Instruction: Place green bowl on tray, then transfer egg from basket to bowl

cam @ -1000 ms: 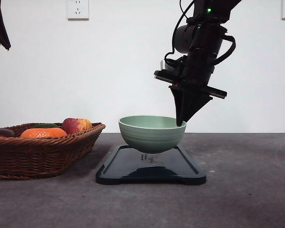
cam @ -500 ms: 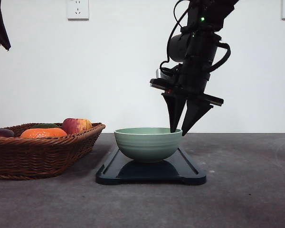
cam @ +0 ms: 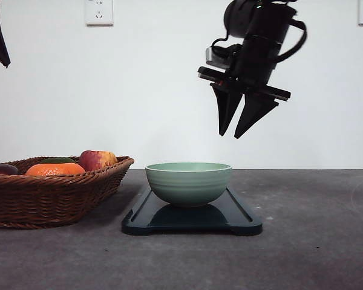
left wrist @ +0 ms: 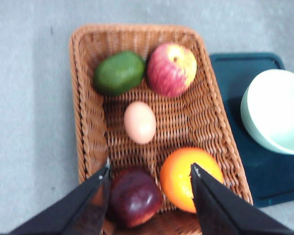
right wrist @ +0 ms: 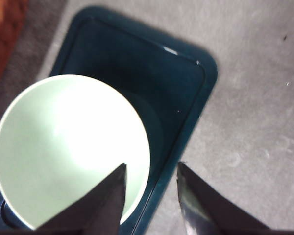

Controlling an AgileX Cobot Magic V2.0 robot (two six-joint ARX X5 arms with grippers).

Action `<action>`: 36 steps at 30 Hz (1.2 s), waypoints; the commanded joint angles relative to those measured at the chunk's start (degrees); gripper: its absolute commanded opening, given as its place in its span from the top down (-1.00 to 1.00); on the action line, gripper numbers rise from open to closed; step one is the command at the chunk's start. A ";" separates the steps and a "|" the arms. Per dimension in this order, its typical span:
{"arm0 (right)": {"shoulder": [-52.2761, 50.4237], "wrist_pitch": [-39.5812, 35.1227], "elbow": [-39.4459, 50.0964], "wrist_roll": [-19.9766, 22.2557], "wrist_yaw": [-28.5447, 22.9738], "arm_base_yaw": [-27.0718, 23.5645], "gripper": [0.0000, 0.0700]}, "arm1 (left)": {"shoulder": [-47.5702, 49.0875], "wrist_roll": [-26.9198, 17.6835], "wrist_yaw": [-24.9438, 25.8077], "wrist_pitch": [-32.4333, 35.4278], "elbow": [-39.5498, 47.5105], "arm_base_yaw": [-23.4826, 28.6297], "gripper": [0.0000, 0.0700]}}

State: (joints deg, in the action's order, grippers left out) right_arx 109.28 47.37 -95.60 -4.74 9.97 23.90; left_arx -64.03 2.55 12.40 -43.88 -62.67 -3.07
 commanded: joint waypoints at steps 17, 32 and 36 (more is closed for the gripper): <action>-35.89 -31.91 48.89 0.47 3.51 -0.25 0.43 | -0.51 0.04 0.39 -0.28 -1.36 -0.07 0.10; -56.23 -29.10 61.14 -0.59 3.31 -0.90 0.43 | -0.54 1.92 0.41 -0.75 -1.36 -0.31 0.10; -56.17 -29.20 61.14 -0.53 3.33 -0.90 0.43 | -1.39 3.13 -0.07 -1.34 -1.43 -1.39 0.09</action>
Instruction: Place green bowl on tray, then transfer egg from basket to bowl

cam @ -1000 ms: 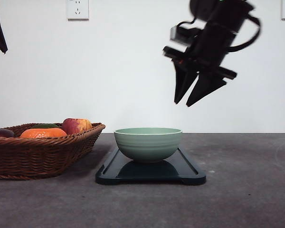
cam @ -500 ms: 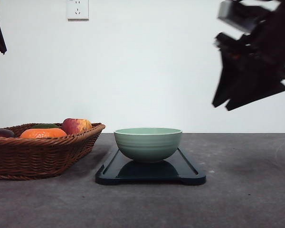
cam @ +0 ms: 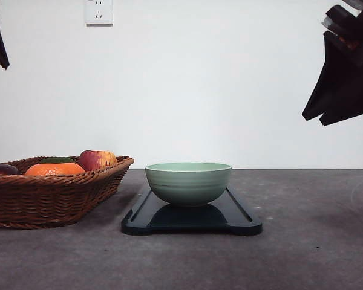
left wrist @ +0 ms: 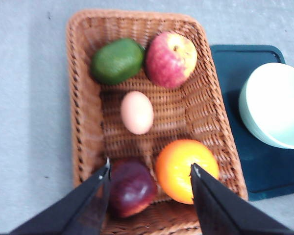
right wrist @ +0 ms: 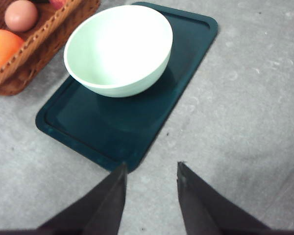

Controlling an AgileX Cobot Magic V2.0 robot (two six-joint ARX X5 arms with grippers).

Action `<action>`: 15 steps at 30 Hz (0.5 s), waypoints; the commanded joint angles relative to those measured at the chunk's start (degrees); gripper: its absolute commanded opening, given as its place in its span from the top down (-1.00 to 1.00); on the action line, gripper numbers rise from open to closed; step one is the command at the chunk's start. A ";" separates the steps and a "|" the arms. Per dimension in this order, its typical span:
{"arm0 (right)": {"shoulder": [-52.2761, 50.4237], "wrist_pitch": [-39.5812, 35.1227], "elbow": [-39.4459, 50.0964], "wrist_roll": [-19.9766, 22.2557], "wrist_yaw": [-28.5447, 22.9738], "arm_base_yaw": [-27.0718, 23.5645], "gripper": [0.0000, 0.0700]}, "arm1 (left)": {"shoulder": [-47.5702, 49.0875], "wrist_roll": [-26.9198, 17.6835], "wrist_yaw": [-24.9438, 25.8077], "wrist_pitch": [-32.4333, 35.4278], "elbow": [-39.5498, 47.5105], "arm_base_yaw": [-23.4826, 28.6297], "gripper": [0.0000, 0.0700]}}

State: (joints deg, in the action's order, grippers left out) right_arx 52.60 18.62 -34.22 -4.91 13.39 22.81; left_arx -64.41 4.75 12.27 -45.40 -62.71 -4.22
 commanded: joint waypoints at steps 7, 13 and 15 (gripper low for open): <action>0.53 -0.41 -0.24 -0.42 -0.04 0.20 0.43 | -6.53 0.93 -1.26 0.29 -1.55 -3.49 0.01; 0.53 -0.25 -0.24 -0.46 -0.04 0.21 0.43 | -14.41 0.94 -5.30 0.42 -2.76 -5.63 -0.15; 0.53 -0.10 -0.24 -0.48 -0.04 0.20 0.43 | -17.15 0.96 -5.69 0.43 -4.05 -6.06 -0.15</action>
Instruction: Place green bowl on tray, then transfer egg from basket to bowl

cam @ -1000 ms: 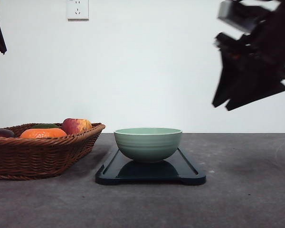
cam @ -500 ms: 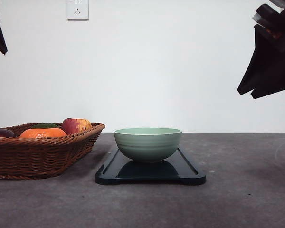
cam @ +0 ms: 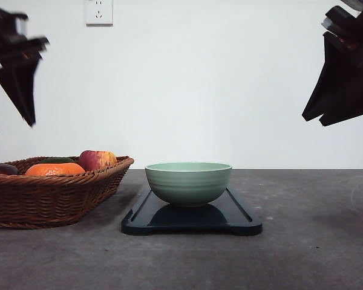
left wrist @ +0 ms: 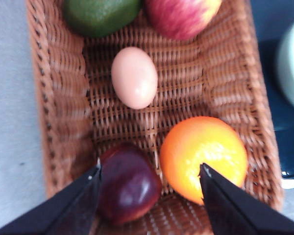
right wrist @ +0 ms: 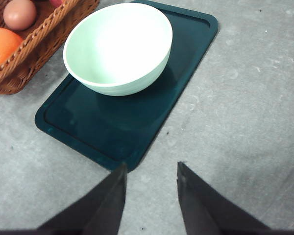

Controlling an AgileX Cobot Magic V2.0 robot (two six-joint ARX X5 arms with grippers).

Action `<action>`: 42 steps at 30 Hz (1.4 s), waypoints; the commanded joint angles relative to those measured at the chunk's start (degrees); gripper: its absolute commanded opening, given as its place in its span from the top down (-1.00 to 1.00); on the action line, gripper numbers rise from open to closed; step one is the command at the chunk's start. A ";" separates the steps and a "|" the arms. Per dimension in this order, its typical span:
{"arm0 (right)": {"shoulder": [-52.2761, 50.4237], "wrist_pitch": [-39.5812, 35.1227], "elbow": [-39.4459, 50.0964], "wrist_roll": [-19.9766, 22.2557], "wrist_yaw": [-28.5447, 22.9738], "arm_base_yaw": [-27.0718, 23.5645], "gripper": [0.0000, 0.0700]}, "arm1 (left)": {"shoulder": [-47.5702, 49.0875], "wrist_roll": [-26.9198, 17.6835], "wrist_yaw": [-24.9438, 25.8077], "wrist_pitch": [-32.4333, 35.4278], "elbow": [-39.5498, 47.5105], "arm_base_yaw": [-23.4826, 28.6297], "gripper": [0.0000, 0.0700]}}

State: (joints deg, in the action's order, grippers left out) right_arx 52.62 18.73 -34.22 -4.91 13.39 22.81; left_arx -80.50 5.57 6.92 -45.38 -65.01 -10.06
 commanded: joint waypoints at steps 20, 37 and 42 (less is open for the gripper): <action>0.50 0.34 -0.24 -0.39 -0.45 0.20 0.43 | -20.46 2.90 -5.97 7.18 -11.28 -2.76 -0.15; 0.50 0.36 -0.24 -0.48 -1.62 0.20 0.43 | -25.53 2.88 -7.41 9.14 -11.28 -2.76 -0.14; 0.50 0.36 -0.24 -0.50 -1.62 0.20 0.43 | -25.58 2.86 -7.41 9.20 -11.28 -2.76 -0.09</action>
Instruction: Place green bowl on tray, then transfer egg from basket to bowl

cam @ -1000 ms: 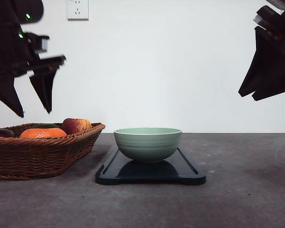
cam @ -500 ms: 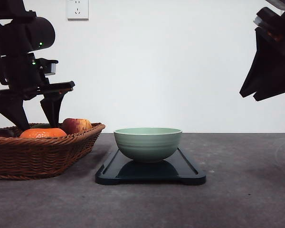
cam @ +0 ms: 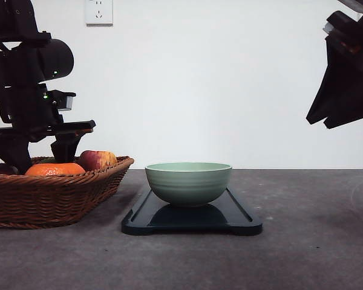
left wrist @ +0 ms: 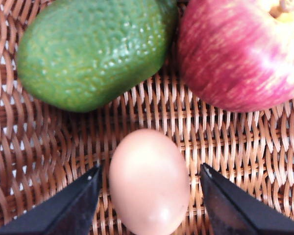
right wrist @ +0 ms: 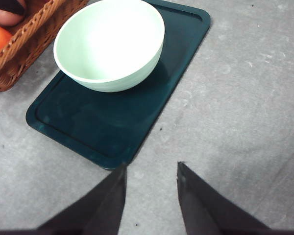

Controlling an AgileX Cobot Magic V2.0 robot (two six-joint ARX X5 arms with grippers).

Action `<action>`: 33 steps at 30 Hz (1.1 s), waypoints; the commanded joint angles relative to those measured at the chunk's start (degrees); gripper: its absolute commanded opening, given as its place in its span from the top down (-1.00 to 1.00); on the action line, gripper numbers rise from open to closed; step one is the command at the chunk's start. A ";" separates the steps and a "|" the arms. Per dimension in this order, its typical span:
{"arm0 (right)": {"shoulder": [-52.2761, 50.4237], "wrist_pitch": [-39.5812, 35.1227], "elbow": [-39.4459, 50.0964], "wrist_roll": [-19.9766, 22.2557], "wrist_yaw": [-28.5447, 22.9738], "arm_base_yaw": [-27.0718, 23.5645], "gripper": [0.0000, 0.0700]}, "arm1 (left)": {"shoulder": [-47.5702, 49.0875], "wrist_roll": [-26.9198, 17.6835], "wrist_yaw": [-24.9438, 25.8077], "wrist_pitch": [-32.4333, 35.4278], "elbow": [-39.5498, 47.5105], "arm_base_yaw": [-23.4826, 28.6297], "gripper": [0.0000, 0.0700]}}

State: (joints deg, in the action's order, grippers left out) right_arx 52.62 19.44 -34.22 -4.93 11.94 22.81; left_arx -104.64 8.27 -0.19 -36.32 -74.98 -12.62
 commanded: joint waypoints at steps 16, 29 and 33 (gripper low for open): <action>0.50 -0.30 -0.24 -0.48 -0.17 0.20 0.43 | -1.01 -0.19 -0.28 -0.53 -1.31 -0.20 0.36; 0.50 -0.08 -0.24 -0.46 -0.15 0.20 0.43 | 11.61 -3.66 0.14 -3.48 -1.31 -0.94 0.36; 0.50 -0.09 -0.24 -0.46 -0.15 0.20 0.43 | 15.78 -3.75 2.76 -2.04 -1.33 -2.23 0.36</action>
State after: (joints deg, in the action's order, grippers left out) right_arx 52.62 19.51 -34.22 -4.93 11.93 22.81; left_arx -88.67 5.35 1.59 -39.40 -75.00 -14.47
